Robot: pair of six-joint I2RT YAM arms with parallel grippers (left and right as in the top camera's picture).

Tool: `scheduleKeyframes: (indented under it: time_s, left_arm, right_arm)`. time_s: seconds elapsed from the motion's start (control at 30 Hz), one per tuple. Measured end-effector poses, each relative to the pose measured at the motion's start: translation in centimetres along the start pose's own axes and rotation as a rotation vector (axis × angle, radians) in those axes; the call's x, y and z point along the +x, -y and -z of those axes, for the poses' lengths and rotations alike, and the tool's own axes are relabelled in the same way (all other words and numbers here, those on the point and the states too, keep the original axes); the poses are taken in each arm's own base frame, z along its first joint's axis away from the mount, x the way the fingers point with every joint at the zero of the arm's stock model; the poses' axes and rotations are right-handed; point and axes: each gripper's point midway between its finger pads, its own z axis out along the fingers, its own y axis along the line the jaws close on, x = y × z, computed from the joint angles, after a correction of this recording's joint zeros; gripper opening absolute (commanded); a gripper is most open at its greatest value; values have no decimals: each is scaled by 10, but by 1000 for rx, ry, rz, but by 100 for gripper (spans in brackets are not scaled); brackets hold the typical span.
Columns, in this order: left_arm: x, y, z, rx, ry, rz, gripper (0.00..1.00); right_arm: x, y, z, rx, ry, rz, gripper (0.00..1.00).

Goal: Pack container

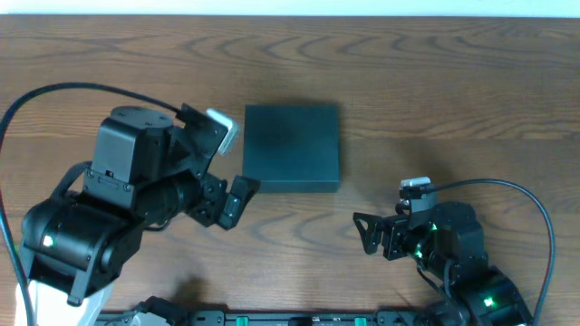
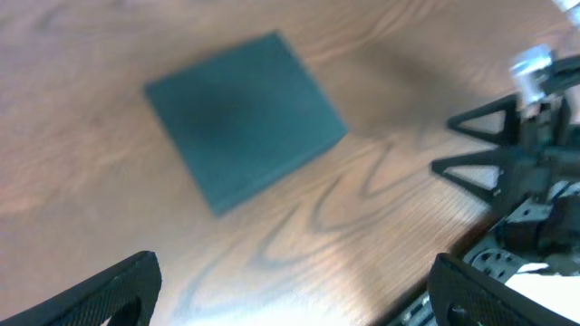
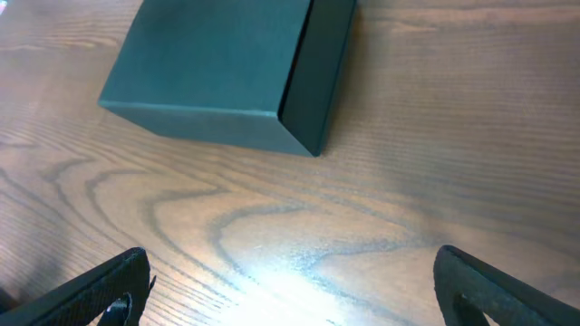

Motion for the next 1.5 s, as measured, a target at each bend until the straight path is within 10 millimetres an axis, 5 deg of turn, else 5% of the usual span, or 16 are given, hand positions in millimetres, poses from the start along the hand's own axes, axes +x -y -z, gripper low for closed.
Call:
scheduleKeyframes:
  time_s: [0.23, 0.37, 0.57, 0.83, 1.33, 1.5]
  left_arm:
    - [4, -37, 56, -223, 256, 50, 95]
    - [30, -68, 68, -398, 401, 102, 95]
    - [95, -116, 26, -569, 423, 189, 95]
    - [153, -146, -38, -609, 444, 225, 95]
    - [181, -168, -84, -610, 518, 270, 95]
    - [175, -168, -80, -611, 557, 280, 95]
  right_arm:
    - [0, 0, 0, 0, -1, 0, 99]
    - [0, 0, 0, 1, -2, 0, 99]
    - [1, 0, 0, 0, -3, 0, 99]
    - [1, 0, 0, 1, -3, 0, 99]
    - [1, 0, 0, 1, -3, 0, 99]
    - [1, 0, 0, 1, -3, 0, 99]
